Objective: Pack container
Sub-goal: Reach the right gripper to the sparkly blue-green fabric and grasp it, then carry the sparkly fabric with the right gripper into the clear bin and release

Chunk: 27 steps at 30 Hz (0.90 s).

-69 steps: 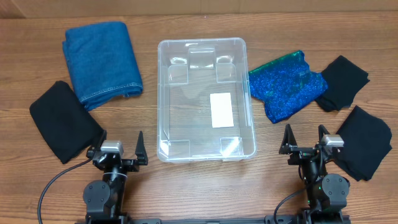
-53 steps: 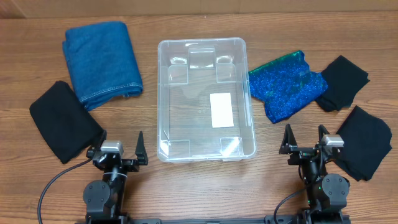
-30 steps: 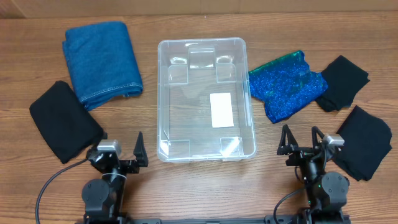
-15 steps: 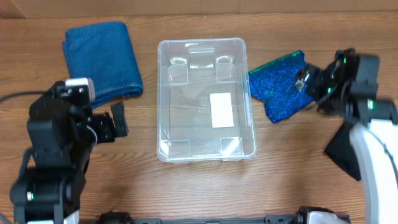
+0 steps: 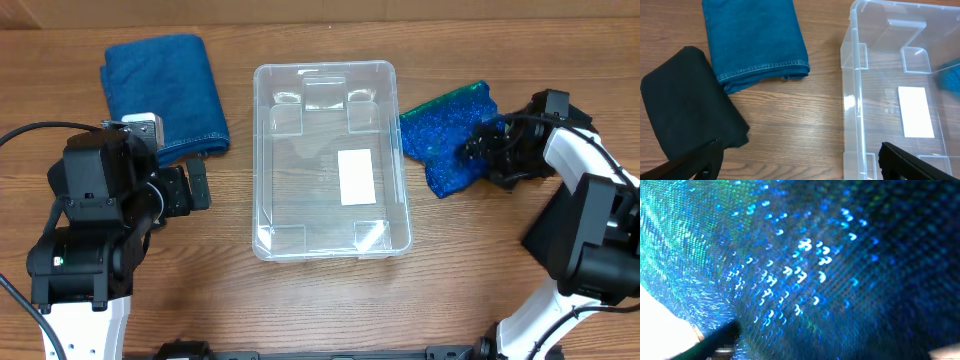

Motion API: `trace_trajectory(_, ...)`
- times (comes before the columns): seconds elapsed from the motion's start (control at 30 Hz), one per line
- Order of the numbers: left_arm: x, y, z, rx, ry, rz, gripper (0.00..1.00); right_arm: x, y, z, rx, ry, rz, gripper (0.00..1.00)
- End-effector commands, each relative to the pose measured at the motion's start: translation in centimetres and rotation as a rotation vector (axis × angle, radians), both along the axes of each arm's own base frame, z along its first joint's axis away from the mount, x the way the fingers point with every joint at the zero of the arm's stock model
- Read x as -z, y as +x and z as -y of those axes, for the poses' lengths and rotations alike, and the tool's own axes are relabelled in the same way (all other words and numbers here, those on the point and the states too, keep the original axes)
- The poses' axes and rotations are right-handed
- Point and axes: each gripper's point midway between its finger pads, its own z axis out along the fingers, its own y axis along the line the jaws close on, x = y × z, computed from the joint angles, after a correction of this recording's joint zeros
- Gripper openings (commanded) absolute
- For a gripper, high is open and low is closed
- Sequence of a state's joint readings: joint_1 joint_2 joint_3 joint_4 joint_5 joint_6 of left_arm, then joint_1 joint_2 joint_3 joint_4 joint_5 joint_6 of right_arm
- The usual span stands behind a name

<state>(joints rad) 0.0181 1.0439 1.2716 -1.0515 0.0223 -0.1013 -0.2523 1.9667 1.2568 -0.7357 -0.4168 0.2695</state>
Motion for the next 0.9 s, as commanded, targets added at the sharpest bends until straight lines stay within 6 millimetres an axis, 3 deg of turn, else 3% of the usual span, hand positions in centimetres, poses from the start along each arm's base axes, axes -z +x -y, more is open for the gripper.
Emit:
trace_trajectory(0.0, -0.8, 0.2, 0.2, 0.014, 0.003, 0.020, 1.00, 0.6, -0.2, -0.7, -0.018, 0.029, -0.020, 0.18)
trace_trajectory(0.03, -0.8, 0.2, 0.2, 0.014, 0.003, 0.020, 1.00, 0.3, -0.2, -0.9, -0.019, 0.039, -0.018, 0.07)
trace_trajectory(0.07, -0.8, 0.2, 0.2, 0.014, 0.003, 0.020, 1.00, -0.8, -0.1, -1.0, -0.026, 0.031, 0.005, 0.04)
trace_trajectory(0.13, -0.8, 0.2, 0.2, 0.014, 0.004, 0.020, 1.00, -5.4, 1.2, -1.6, -0.109, -0.020, 0.130, 0.04)
trace_trajectory(0.17, -0.8, 0.2, 0.2, 0.014, 0.004, 0.020, 1.00, -9.1, 1.9, -1.9, -0.150, -0.078, 0.211, 0.04)
trace_trajectory(0.27, -0.8, 0.2, 0.2, 0.014, 0.004, 0.019, 1.00, -24.4, 2.8, -4.4, -0.238, -0.300, 0.532, 0.04)
trace_trajectory(0.33, -0.8, 0.2, 0.2, 0.014, 0.004, 0.019, 1.00, -30.9, 1.5, -7.4, -0.302, -0.357, 0.694, 0.04)
trace_trajectory(0.37, -0.8, 0.2, 0.2, 0.014, 0.003, 0.019, 1.00, -32.6, 0.8, -8.9, -0.330, -0.360, 0.744, 0.04)
trace_trajectory(0.4, -0.8, 0.2, 0.2, 0.014, 0.003, 0.019, 1.00, -33.9, -0.3, -11.7, -0.420, -0.359, 0.806, 0.04)
trace_trajectory(0.47, -0.8, 0.2, 0.2, 0.014, 0.003, 0.018, 1.00, -32.8, -2.0, -16.7, -0.619, -0.321, 0.818, 0.04)
trace_trajectory(0.53, -0.8, 0.2, 0.2, 0.014, 0.003, 0.018, 1.00, -30.0, -3.0, -21.9, -0.793, -0.264, 0.776, 0.04)
trace_trajectory(0.7, -0.7, 0.3, 0.2, 0.014, 0.003, 0.016, 1.00, -21.6, -3.3, -30.1, -1.130, -0.138, 0.678, 0.04)
trace_trajectory(0.77, -0.4, 0.4, 0.2, 0.014, 0.003, 0.002, 1.00, -18.9, -2.8, -32.0, -1.187, -0.121, 0.659, 0.04)
trace_trajectory(0.87, 0.3, 0.4, 0.2, 0.014, 0.002, -0.031, 1.00, -17.3, -2.5, -33.1, -1.250, -0.131, 0.673, 0.04)
